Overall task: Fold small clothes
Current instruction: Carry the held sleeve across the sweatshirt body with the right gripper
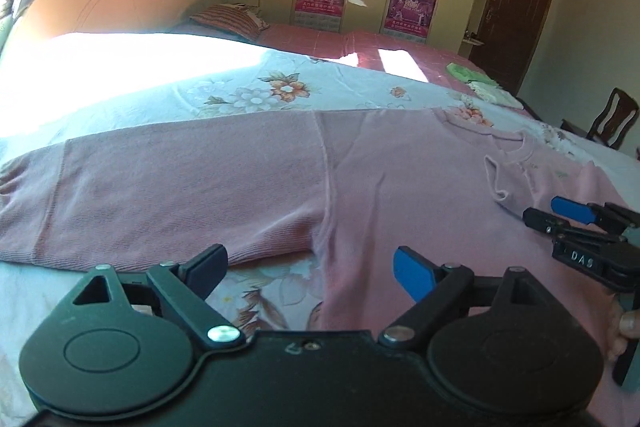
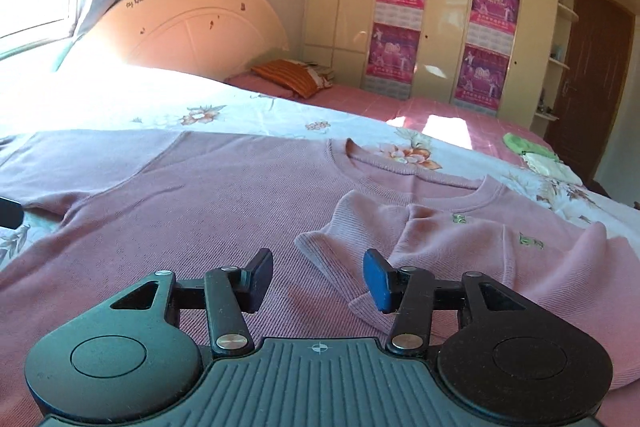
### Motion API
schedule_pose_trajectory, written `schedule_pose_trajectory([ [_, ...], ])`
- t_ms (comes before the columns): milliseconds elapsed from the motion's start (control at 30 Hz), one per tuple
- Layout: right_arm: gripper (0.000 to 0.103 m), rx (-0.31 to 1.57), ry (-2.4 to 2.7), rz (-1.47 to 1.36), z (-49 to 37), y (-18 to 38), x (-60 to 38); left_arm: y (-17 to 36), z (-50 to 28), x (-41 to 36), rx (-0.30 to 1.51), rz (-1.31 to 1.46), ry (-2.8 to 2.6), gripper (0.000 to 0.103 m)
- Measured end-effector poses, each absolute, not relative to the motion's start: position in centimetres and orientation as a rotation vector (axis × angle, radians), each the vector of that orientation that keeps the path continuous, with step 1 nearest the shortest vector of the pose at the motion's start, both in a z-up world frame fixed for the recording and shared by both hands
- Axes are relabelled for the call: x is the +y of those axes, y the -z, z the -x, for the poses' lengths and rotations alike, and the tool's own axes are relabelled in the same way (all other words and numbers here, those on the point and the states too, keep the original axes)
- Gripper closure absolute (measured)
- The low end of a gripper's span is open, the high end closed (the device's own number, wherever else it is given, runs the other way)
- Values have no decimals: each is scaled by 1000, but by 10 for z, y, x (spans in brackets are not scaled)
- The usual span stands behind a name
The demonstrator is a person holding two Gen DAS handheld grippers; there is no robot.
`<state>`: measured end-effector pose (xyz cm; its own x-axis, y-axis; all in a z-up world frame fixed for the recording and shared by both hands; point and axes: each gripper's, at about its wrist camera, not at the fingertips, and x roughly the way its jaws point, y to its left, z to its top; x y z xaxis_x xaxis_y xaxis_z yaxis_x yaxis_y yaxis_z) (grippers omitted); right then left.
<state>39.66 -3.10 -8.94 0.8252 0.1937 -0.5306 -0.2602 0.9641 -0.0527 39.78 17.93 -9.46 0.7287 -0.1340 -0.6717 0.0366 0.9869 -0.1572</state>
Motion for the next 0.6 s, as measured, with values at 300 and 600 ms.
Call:
schedule_pose_trajectory([
  [300, 68, 579, 44, -21, -364, 70, -122, 122, -477, 63, 823, 329, 429, 48],
  [600, 75, 627, 192, -152, -330, 70, -202, 153, -522, 12, 870, 329, 431, 96],
])
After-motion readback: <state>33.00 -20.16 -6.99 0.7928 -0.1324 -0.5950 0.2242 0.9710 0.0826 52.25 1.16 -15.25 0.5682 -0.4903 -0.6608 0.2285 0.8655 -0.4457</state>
